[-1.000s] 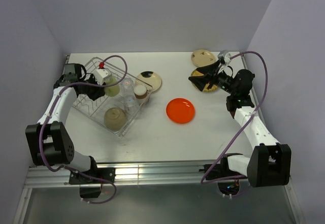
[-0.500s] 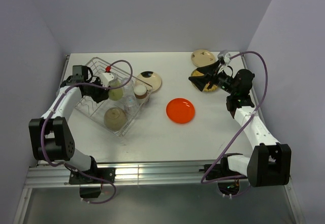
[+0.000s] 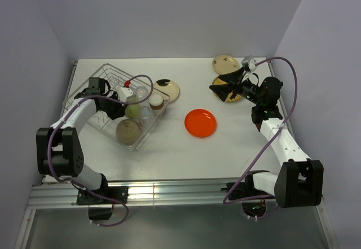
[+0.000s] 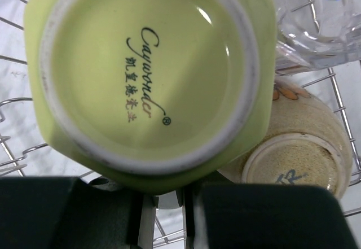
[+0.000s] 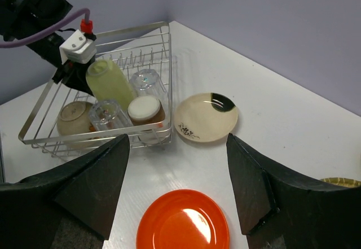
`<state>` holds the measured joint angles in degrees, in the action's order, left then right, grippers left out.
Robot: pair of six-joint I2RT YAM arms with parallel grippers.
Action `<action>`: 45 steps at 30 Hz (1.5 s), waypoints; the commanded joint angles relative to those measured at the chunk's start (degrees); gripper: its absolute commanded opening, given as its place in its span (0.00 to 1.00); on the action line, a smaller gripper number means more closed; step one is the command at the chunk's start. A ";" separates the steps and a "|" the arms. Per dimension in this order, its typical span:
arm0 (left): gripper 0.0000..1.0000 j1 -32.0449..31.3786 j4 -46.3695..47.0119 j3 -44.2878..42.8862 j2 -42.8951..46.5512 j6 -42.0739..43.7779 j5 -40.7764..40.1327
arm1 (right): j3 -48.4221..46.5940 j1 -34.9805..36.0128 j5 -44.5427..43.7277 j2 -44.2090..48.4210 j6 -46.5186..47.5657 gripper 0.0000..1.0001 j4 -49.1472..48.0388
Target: Load the mixed dishes into the dish rack
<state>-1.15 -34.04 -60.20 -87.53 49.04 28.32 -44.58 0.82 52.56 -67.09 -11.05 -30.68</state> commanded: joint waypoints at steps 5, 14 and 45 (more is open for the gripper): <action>0.02 -1.14 4.42 -3.16 -2.47 1.59 2.18 | -0.16 -0.38 -0.61 1.61 0.41 0.77 -1.40; 0.30 -1.14 6.09 -2.02 -2.30 1.06 0.16 | -0.16 -0.38 -0.70 1.44 0.33 0.77 -2.02; 0.99 0.53 7.58 -2.55 12.90 -10.08 -8.80 | -2.61 0.94 -0.70 2.14 8.38 0.78 9.62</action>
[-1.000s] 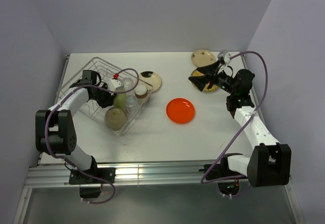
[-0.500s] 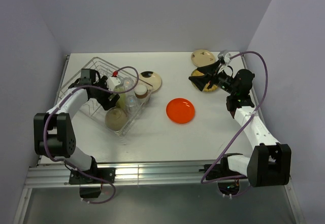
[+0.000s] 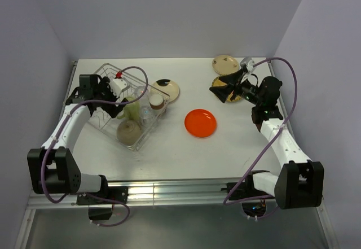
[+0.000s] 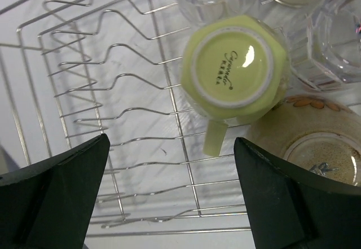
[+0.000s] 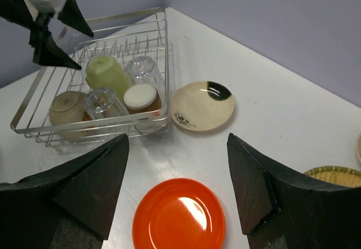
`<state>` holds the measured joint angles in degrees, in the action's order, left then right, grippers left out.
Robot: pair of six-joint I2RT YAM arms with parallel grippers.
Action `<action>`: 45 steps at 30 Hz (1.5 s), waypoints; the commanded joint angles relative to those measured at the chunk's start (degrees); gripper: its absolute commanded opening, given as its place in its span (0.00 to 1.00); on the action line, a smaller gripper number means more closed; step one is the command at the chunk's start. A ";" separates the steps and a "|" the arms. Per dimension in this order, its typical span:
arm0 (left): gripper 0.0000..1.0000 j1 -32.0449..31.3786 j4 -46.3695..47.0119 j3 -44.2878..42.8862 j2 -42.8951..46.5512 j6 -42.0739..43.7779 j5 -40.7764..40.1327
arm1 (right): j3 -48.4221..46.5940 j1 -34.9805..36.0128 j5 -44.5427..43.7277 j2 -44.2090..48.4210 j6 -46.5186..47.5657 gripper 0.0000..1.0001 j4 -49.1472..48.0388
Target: Load the mixed dishes into the dish rack
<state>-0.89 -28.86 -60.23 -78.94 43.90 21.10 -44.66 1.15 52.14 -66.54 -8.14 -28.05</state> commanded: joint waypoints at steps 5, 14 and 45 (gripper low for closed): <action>0.99 0.27 7.66 -2.36 13.53 -19.24 -2.21 | -9.82 2.45 0.94 -1.65 16.56 0.77 26.09; 0.99 0.36 17.70 8.01 31.73 -55.63 -3.09 | -23.44 3.86 -6.78 -18.87 30.46 0.69 62.05; 0.99 0.27 21.56 23.84 50.11 -79.93 9.30 | -28.20 8.87 -24.28 -44.46 28.27 0.44 66.28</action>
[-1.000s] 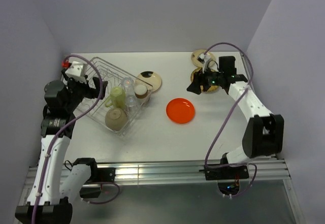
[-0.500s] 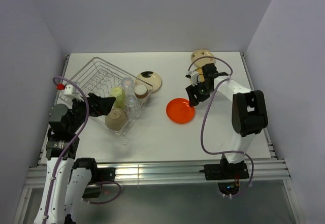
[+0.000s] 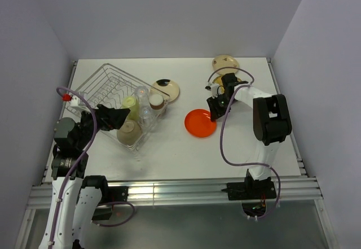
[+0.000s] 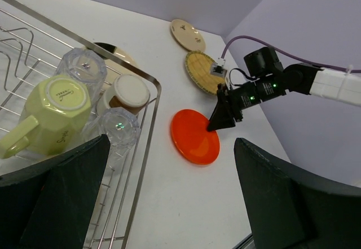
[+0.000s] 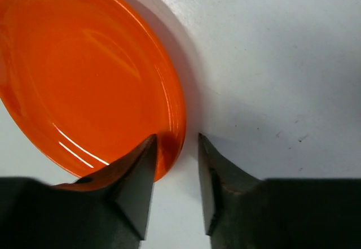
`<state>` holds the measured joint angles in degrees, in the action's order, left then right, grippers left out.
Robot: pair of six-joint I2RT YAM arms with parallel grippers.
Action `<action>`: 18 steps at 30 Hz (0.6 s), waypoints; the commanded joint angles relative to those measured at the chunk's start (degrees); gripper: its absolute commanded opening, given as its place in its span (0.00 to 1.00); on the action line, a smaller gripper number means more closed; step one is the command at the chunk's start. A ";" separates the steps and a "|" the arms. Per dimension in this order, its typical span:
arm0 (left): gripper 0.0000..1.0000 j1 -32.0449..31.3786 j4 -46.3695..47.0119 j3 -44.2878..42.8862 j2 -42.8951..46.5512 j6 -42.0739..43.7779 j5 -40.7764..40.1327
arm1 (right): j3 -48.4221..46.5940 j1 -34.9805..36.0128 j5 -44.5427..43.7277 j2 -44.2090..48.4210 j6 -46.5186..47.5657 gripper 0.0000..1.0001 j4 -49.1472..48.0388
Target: Load the mixed dishes into the dish rack
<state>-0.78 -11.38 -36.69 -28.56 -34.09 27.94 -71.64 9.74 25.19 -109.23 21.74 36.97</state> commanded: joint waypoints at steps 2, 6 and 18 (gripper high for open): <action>0.99 0.25 5.66 0.30 -0.71 -3.35 4.38 | -1.40 -0.24 3.90 -2.04 -2.22 0.37 1.26; 0.98 0.16 8.21 -0.05 -2.73 -5.64 7.82 | -1.66 -1.03 5.04 -2.39 -2.31 0.19 1.35; 0.94 -8.35 15.94 -0.49 -10.89 -9.25 7.49 | -0.17 -5.07 14.44 4.79 0.32 0.00 0.03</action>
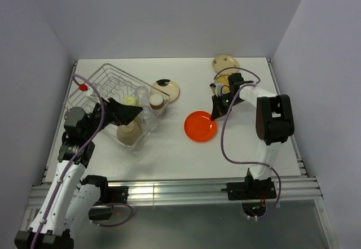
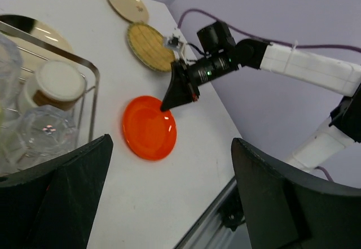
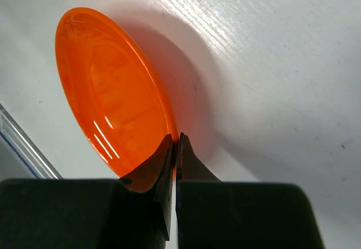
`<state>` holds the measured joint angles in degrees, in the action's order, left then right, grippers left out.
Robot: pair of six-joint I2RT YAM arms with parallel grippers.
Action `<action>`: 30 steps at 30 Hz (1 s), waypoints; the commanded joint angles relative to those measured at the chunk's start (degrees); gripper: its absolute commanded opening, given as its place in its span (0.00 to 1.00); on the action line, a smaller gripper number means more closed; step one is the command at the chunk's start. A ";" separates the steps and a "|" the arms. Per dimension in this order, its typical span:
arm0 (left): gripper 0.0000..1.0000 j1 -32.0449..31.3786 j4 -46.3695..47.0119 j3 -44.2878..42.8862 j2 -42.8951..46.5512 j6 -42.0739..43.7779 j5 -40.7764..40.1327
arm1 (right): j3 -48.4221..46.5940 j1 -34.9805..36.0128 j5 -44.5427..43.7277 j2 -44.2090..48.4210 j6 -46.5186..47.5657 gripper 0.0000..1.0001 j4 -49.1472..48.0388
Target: Load the mixed dishes into the dish rack
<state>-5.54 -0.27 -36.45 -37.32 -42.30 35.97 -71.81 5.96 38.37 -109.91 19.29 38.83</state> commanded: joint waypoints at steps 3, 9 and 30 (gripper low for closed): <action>0.91 -10.00 4.93 -2.31 -6.34 0.81 -5.11 | 0.01 -1.65 3.02 9.69 4.26 0.00 -2.00; 0.88 -20.47 6.24 -6.44 -15.92 5.12 -11.35 | 0.71 -2.00 8.73 18.48 5.15 0.00 -3.23; 0.53 -34.10 10.29 -22.08 -42.22 9.17 -15.67 | -1.05 -1.83 18.06 32.39 -9.88 0.00 -8.33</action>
<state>-39.33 8.56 -54.89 -79.13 -34.83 20.45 -71.68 4.23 53.60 -80.07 12.58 34.63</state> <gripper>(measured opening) 0.568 0.024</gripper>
